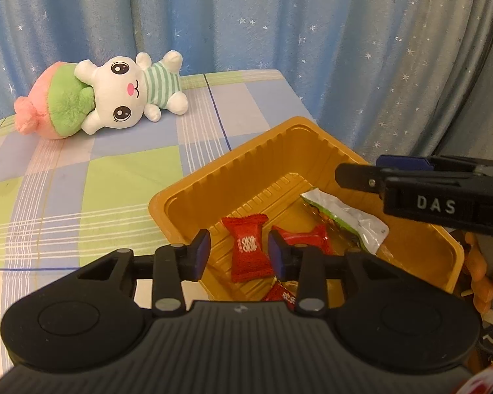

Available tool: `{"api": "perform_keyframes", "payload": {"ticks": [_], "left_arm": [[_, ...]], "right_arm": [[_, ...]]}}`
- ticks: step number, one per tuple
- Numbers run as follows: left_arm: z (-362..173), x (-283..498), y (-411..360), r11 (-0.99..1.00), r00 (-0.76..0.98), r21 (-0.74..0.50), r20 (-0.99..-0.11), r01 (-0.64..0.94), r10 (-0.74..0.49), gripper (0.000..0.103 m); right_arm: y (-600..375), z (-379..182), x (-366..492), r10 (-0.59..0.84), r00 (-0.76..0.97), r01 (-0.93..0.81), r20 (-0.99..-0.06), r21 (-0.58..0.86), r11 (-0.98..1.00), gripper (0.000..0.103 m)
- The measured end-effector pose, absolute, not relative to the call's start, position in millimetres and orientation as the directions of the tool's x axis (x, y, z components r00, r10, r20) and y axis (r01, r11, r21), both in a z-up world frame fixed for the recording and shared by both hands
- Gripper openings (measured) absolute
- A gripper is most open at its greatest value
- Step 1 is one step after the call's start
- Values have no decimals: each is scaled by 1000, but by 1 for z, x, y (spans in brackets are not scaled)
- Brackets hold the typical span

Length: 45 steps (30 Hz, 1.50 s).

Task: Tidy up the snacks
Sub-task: 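Open the left gripper to drop the red packet while the right releases the wrapper, then withdraw both open tools from the tray toward the remaining candies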

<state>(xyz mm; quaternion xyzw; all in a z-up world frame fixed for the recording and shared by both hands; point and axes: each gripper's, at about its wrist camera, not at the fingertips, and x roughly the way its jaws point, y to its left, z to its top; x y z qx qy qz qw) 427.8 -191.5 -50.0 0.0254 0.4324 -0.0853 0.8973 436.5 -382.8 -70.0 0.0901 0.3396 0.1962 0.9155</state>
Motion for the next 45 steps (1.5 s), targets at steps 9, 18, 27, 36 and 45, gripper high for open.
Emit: {"api": "perform_keyframes", "payload": {"ticks": [9, 18, 27, 36, 45], "left_arm": [[-39, 408, -195, 982, 621, -33, -771, 184, -142, 42], [-23, 384, -194, 984, 643, -43, -751, 174, -146, 45], [-7, 344, -192, 985, 659, -56, -736, 166, -153, 51], [-1, 296, -176, 986, 657, -69, -739, 149, -151, 56], [-13, 255, -144, 987, 630, -45, -765, 152, -132, 59]], "right_arm": [[-394, -70, 404, 420, 668, -260, -614, 336, 905, 62], [-406, -60, 376, 417, 671, -230, -613, 363, 903, 67], [-410, -47, 343, 418, 683, -217, -599, 380, 899, 73], [-405, -41, 305, 432, 675, -218, -598, 398, 891, 76], [-376, -47, 260, 464, 631, -238, -621, 415, 878, 77]]}}
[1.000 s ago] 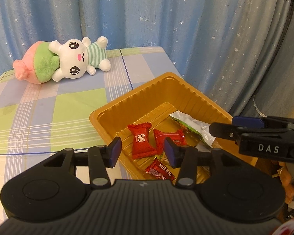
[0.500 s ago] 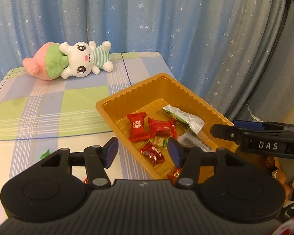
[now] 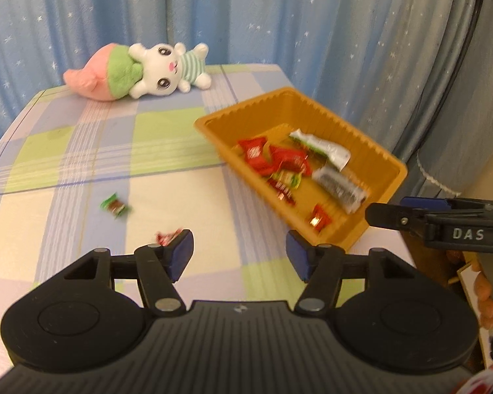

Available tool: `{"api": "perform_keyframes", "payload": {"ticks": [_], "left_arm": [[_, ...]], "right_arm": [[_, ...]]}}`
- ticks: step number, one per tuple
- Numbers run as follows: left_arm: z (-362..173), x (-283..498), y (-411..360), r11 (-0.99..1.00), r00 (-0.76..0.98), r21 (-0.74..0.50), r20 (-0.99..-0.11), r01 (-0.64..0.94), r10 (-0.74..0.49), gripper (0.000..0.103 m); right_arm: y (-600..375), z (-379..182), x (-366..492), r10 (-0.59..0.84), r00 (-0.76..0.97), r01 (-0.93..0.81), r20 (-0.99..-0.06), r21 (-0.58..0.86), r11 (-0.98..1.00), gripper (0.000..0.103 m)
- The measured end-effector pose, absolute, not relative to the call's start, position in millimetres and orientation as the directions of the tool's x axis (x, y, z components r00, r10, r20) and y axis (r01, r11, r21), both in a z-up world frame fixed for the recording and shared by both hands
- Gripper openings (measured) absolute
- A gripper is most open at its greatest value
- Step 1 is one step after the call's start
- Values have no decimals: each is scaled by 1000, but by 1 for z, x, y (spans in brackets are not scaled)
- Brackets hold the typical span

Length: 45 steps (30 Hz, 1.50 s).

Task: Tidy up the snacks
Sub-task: 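Withdraw both open tools from the tray toward the remaining candies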

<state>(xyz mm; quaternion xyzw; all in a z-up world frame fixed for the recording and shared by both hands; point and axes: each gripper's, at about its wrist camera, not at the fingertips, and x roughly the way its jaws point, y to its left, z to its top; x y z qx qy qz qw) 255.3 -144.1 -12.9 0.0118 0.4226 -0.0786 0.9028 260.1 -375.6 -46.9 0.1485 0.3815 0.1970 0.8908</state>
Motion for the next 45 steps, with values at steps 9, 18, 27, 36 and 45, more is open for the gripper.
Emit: {"api": "perform_keyframes", "payload": {"ticks": [9, 18, 27, 36, 45], "left_arm": [[-33, 228, -86, 993, 585, -45, -805, 112, -102, 59], [-45, 215, -13, 998, 566, -55, -822, 36, -66, 60], [-58, 213, 51, 999, 547, -47, -836, -3, -37, 60], [-69, 225, 78, 998, 529, -57, -846, 20, -58, 60], [-78, 243, 84, 995, 518, -67, -850, 67, -92, 60]], "right_arm": [[-319, -57, 231, 493, 554, -280, -671, 407, 869, 77], [-250, -70, 229, 493, 499, -314, -713, 381, 869, 77], [-196, -90, 239, 456, 483, -306, -748, 344, 888, 77], [-166, -110, 250, 401, 481, -269, -780, 304, 914, 77], [-146, -118, 267, 389, 489, -227, -781, 316, 921, 76]]}}
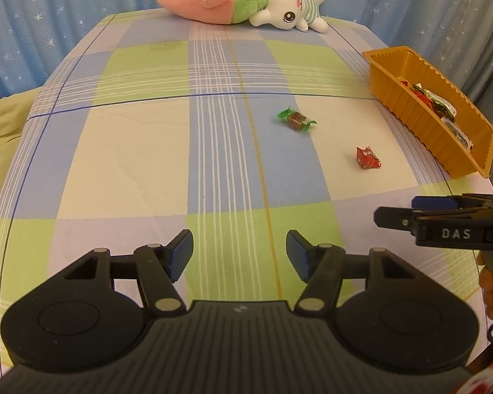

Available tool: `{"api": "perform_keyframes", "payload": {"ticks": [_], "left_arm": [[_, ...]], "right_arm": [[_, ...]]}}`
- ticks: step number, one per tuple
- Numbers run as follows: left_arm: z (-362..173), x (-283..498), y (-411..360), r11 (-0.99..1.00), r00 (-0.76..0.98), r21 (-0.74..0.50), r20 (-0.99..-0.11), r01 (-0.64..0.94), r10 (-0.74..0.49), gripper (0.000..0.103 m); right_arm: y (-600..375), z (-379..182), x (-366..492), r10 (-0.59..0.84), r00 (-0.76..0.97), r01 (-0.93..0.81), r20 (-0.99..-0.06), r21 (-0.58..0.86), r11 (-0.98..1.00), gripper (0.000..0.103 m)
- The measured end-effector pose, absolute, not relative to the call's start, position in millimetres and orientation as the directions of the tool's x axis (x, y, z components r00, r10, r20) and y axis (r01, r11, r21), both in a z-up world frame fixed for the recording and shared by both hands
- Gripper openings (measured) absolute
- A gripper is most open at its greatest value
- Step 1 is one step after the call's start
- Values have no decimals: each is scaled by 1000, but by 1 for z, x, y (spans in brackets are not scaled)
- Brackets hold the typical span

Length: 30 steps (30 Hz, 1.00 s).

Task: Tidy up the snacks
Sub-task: 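Withdraw both open tools from the tray toward the remaining candies, then close the right gripper on the small red candy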

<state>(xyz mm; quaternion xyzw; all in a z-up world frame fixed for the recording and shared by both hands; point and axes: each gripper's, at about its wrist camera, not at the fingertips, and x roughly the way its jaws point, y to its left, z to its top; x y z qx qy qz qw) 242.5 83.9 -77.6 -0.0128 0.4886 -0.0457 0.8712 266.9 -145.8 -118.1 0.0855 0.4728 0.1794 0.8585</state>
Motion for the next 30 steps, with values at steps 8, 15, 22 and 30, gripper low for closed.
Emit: {"api": "perform_keyframes", "payload": {"ticks": [8, 15, 22, 30], "left_arm": [[-82, 259, 86, 993, 514, -80, -851, 83, -111, 60], [-85, 276, 86, 992, 511, -89, -851, 88, -122, 60], [-89, 298, 78, 989, 506, -100, -851, 109, -141, 60], [-95, 323, 64, 981, 503, -129, -845, 142, -184, 60]], "right_arm": [[-131, -128, 291, 371, 513, -211, -774, 305, 929, 63], [-125, -130, 316, 350, 532, -184, -771, 299, 936, 50], [-123, -131, 332, 315, 552, -169, -772, 267, 949, 39], [-117, -133, 337, 271, 574, -232, -773, 164, 959, 23]]}}
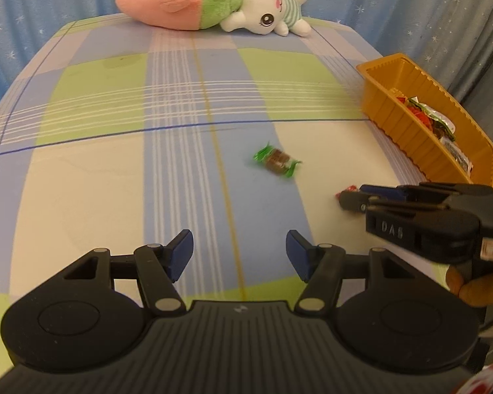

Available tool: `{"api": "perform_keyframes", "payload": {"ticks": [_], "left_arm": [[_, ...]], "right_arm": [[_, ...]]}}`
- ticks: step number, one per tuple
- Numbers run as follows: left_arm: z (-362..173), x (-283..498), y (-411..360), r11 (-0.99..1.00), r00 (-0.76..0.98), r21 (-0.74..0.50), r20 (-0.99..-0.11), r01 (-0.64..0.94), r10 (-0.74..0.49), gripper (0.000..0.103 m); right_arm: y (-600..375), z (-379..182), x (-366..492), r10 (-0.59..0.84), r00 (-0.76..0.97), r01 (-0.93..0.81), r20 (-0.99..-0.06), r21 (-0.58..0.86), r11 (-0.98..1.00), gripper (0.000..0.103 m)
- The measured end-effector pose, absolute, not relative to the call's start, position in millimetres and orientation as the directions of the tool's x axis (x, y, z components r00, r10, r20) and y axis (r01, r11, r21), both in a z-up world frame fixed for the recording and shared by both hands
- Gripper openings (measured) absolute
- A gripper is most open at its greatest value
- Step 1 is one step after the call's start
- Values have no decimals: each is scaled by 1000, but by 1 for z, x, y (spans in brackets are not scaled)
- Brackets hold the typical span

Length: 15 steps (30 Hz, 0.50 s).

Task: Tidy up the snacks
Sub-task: 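Close the right gripper on the small red candy, then close the left gripper on the green-wrapped brown candy while the right holds its candy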

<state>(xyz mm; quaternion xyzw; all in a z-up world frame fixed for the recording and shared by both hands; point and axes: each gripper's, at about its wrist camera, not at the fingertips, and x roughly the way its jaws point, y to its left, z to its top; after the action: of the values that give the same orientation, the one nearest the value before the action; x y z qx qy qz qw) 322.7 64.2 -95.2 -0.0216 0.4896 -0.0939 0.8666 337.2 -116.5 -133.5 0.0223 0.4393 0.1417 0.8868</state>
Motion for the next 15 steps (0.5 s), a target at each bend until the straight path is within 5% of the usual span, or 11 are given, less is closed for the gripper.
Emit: {"api": "perform_keyframes", "payload": {"ticks": [15], "left_arm": [[-113, 379, 24, 955, 504, -197, -815, 222, -286, 53]], "right_arm": [[-152, -137, 352, 218, 611, -128, -761, 177, 976, 22]]}}
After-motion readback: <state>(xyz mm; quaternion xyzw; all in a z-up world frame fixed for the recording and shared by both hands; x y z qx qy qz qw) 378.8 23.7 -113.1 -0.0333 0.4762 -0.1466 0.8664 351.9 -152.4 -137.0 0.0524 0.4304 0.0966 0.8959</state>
